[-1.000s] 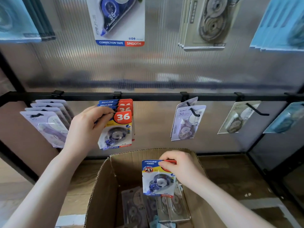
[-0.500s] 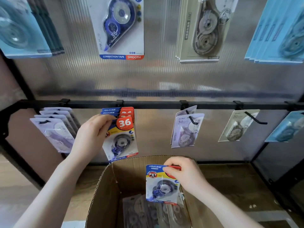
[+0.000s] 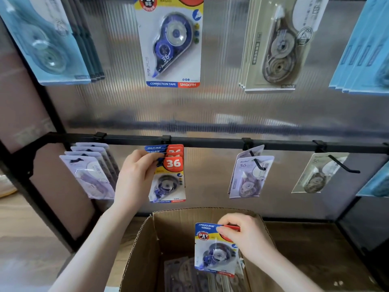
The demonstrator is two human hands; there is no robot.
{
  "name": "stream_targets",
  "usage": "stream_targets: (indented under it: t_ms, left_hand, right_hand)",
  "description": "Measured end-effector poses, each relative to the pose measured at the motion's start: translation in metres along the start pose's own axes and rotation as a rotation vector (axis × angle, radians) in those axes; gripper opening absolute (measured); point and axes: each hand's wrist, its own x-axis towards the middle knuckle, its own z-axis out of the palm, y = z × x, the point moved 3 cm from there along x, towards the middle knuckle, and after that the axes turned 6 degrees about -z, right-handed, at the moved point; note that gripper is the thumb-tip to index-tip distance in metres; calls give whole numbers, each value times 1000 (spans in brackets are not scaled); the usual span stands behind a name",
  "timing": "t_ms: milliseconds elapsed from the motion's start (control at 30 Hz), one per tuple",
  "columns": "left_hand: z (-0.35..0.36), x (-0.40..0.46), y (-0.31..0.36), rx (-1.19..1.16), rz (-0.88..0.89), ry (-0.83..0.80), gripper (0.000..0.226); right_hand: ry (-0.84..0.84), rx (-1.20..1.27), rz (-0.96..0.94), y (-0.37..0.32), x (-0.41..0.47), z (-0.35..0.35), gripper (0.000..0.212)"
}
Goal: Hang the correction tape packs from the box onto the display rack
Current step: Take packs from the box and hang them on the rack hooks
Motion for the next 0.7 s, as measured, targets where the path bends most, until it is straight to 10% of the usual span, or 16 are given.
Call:
stream_targets:
  t_ms: [700]
  left_hand:
    - [-38,-10,23,61,-207,-10,36]
  right_hand:
    - [166,33,-53,-47,8,-41,5]
